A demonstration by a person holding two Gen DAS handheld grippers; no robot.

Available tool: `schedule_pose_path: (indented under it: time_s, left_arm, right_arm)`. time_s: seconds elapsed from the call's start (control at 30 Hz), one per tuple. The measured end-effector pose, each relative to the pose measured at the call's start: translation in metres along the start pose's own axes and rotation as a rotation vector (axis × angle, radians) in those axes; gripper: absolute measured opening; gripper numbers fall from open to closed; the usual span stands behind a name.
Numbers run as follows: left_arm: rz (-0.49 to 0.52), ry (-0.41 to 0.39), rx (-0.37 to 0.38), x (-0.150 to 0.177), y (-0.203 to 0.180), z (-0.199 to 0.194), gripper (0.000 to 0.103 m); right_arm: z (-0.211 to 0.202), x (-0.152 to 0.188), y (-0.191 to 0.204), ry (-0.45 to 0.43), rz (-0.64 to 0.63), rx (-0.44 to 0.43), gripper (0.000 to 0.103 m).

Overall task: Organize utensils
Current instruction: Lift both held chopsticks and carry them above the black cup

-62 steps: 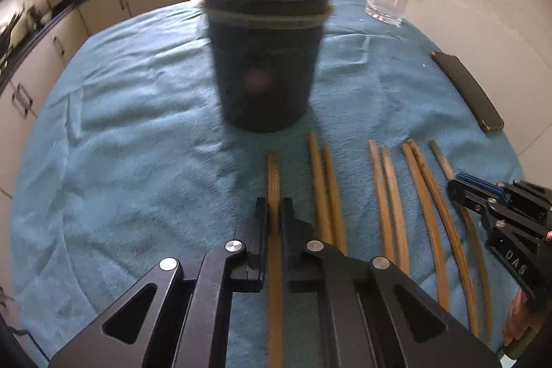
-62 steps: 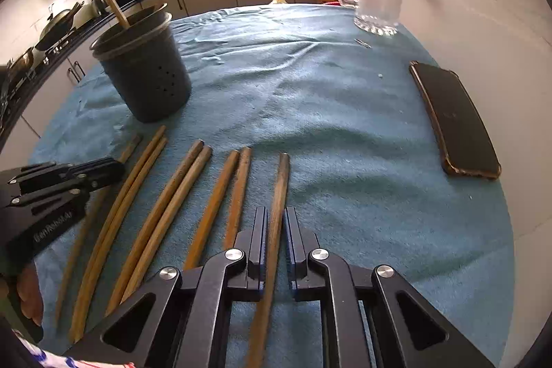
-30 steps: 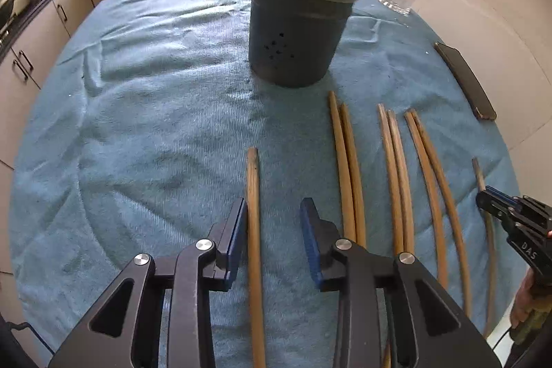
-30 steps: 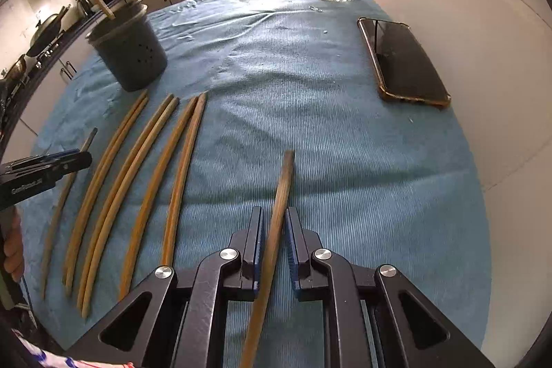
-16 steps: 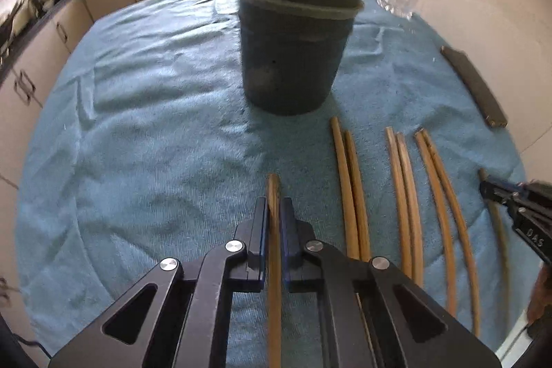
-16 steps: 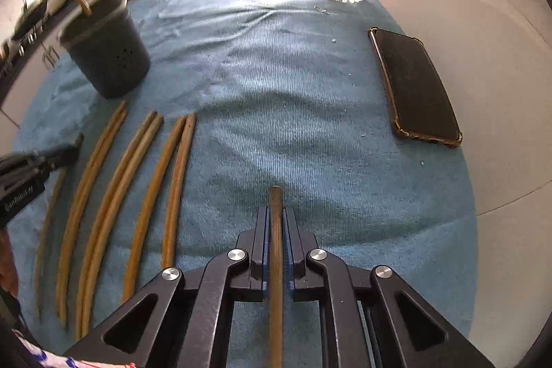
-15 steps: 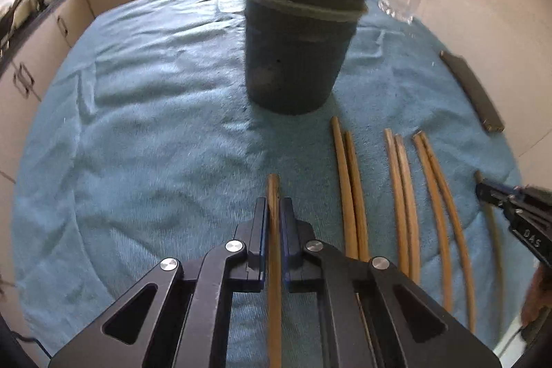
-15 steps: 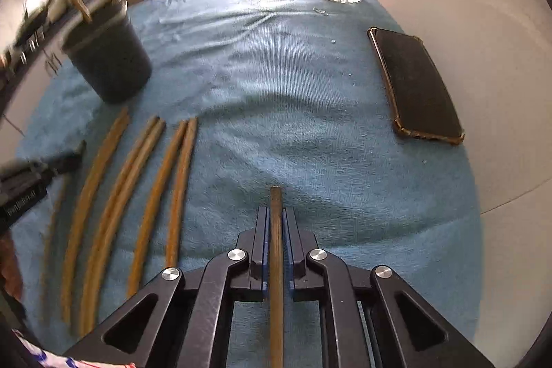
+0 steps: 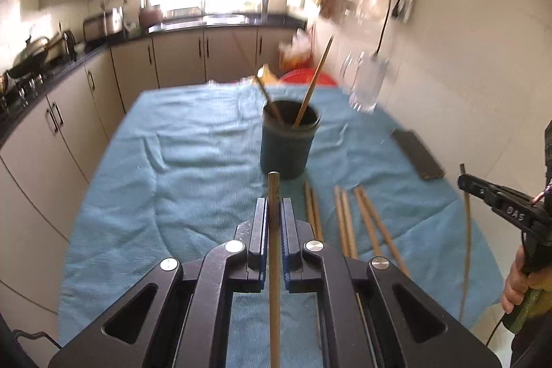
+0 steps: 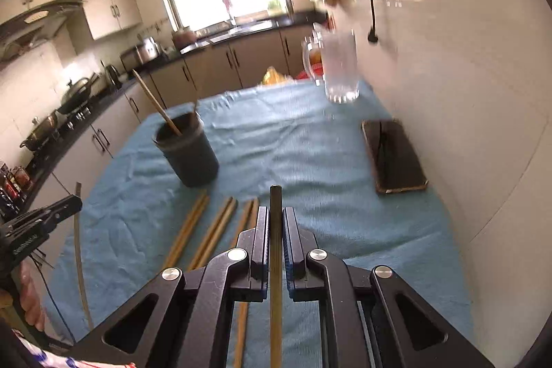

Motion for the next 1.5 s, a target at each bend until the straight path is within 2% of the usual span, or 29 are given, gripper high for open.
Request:
schedule_pose_path:
  time_s: [0.13, 0.33, 0.5, 0.7, 0.9, 1.17, 1.33, 1.5]
  left_arm:
    - [0.005, -0.080, 0.006, -0.001, -0.005, -0.038, 0.006]
    - [-0.004, -0.157, 0.020, -0.001, -0.012, -0.071, 0.006]
    - [-0.008, -0.200, 0.022, -0.009, -0.014, -0.086, 0.006]
    - [-0.026, -0.243, 0.034, -0.033, -0.010, -0.095, 0.006]
    - [-0.045, -0.297, 0.020, -0.071, 0.002, -0.094, 0.006]
    - [-0.094, -0.390, -0.004, -0.141, 0.020, -0.078, 0.006]
    - [-0.138, -0.409, 0.004, -0.183, 0.029, -0.043, 0.006]
    - [-0.154, -0.387, -0.005, -0.209, 0.032, 0.004, 0.006]
  right_arm:
    - [-0.027, 0.001, 0.006, -0.057, -0.013, -0.002, 0.007]
    - [-0.056, 0.000, 0.012, -0.109, -0.024, -0.020, 0.007]
    - [-0.066, -0.007, 0.016, -0.144, -0.017, -0.030, 0.007]
    - [-0.063, -0.033, 0.026, -0.183, -0.012, -0.054, 0.007]
    - [-0.053, -0.080, 0.046, -0.255, 0.002, -0.094, 0.007]
    - [-0.024, -0.148, 0.081, -0.364, 0.042, -0.169, 0.007]
    - [0.006, -0.180, 0.099, -0.405, 0.063, -0.193, 0.007]
    - [0.040, -0.204, 0.112, -0.452, 0.067, -0.167, 0.007]
Point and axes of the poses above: each gripper's, at about its wrist camera, not at the fingertips, and z roughly the way its jaws point, y to its left, x to its underside, the point moved 4 cm from there along z, roughly the way its jaws point, and after that the axes turned 4 degrees about z, right-handed, at the moved point
